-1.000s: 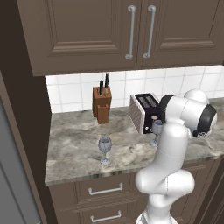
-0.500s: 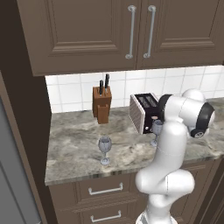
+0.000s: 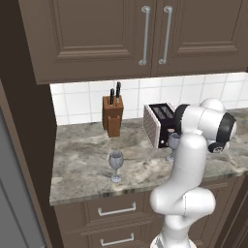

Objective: Retrieve the wine glasses from the counter and place one next to each plate.

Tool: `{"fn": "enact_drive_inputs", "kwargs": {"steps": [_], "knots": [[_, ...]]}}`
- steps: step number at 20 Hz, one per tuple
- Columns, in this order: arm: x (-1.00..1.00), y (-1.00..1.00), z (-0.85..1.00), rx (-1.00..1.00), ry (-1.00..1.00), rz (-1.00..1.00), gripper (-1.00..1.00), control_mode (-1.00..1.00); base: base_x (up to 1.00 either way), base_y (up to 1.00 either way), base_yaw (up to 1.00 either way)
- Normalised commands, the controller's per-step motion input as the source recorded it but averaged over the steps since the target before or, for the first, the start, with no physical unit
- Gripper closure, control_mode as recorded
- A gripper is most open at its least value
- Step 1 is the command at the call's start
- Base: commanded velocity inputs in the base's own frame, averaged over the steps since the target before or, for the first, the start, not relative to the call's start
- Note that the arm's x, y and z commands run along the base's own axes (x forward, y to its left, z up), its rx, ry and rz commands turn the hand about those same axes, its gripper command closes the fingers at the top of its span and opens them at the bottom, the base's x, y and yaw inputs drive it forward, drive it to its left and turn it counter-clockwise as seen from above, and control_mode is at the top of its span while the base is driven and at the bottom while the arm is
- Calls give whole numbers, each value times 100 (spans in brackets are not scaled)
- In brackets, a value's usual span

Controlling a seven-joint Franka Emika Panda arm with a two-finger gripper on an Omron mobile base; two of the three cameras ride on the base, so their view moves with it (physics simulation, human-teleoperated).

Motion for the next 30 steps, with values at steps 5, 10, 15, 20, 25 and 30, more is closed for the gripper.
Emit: {"fn": "enact_drive_inputs", "kwargs": {"steps": [5, 10, 15, 20, 25, 30], "knots": [[20, 8, -17, 0, 0, -1, -100, -100, 0, 0, 0], [8, 18, -3, 0, 0, -2, -100, -100, 0, 0, 0], [0, 23, 0, 1, 0, -4, -100, -100, 0, 0, 0], [0, 11, 0, 4, 0, -7, 100, -100, 0, 0, 0], [0, 0, 10, 0, 0, -3, 100, -100, 0, 0, 0], [-13, 0, 40, 0, -4, 0, 100, -100, 0, 0, 0]]}}
